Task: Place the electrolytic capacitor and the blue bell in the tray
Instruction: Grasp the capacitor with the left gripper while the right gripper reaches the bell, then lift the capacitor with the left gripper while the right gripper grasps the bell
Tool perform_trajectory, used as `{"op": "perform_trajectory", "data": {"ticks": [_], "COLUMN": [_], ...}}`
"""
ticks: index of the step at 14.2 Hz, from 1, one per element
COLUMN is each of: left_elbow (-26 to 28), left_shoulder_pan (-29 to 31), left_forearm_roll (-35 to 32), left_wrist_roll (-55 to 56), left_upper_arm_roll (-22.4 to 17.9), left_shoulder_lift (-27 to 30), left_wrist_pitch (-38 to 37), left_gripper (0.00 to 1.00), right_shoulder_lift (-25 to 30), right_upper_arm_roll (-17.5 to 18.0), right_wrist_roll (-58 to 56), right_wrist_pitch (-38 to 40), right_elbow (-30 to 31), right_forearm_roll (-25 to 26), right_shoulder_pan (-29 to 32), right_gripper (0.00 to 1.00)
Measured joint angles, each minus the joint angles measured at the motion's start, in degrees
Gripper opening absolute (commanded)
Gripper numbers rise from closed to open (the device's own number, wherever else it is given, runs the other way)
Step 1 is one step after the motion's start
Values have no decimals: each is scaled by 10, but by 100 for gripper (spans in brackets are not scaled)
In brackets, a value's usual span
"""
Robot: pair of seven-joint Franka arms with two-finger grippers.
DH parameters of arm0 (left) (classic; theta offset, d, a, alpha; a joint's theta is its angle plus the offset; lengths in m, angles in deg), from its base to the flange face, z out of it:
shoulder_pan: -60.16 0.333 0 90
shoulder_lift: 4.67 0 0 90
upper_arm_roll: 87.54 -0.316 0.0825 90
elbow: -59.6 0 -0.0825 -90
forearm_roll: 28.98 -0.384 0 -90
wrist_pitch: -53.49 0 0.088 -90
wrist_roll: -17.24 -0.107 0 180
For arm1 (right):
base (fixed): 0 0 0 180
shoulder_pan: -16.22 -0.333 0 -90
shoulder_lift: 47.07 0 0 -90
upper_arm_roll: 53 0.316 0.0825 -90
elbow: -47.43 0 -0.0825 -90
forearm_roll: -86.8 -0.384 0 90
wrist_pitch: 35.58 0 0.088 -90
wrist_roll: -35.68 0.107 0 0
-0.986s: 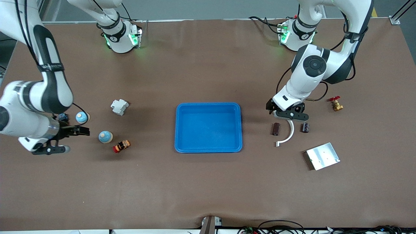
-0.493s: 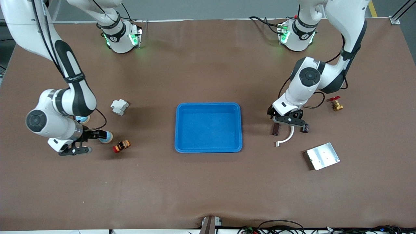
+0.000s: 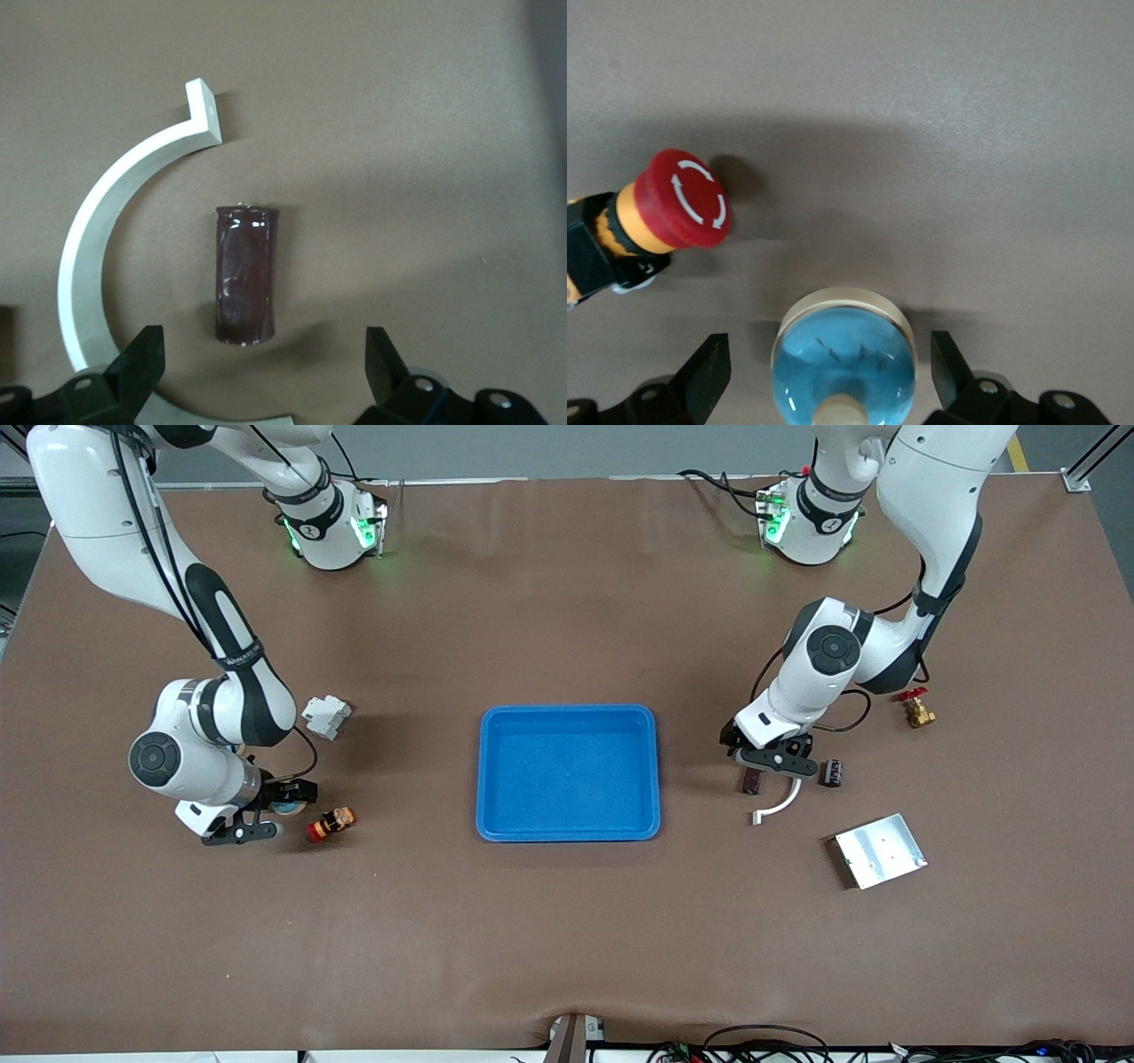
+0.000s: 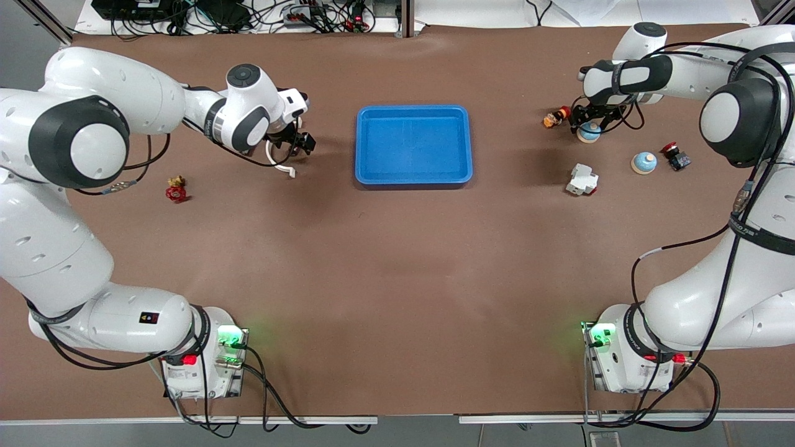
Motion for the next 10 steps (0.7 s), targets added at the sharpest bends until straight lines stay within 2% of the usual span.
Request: {"op": "perform_trajectory", "data": {"ticks": [4,7,8,9,10], "left_elbow": [-16,-29,-34,-38,-40], "left_shoulder_pan": [0,4,7,10,13], "left_forearm_roll": [-9,-33,-40,-43,-45], "left_wrist_roll": [0,0,0,0,0], "left_upper_arm_roll": [-1,-3,-3,-4,-4], "left_shoulder_lift": [-16,-28,-32,-36,-39], "left_wrist_pitch": [1,1,1,1,1], "left_gripper": [100,100,94,62,42], "right_shoulder_lift": [0,0,0,1,3], "right_upper_arm_roll": [-2,-2,-2,-3,-3], "right_wrist_roll": [0,0,0,0,0], "right_wrist_pitch": [0,0,0,0,3], "right_elbow": [0,0,-1,-1,-3], "right_forearm_roll": [-2,-4,-4,-4,-4], "right_shoulder_pan": [0,0,0,1,1], "right_gripper": [100,66,55,45,38]}}
